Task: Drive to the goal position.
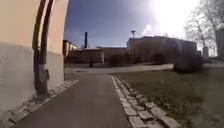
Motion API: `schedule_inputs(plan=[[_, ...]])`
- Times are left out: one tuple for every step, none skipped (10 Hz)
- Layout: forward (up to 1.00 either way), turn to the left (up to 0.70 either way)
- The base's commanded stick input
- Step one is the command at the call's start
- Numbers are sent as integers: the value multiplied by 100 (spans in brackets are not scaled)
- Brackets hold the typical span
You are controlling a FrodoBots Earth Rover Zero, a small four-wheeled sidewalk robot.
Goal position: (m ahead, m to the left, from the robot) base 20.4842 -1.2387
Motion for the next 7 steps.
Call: schedule_inputs(plan=[[70,24],[70,35],[70,35],[70,35],[70,35],[70,35],[70,26]])
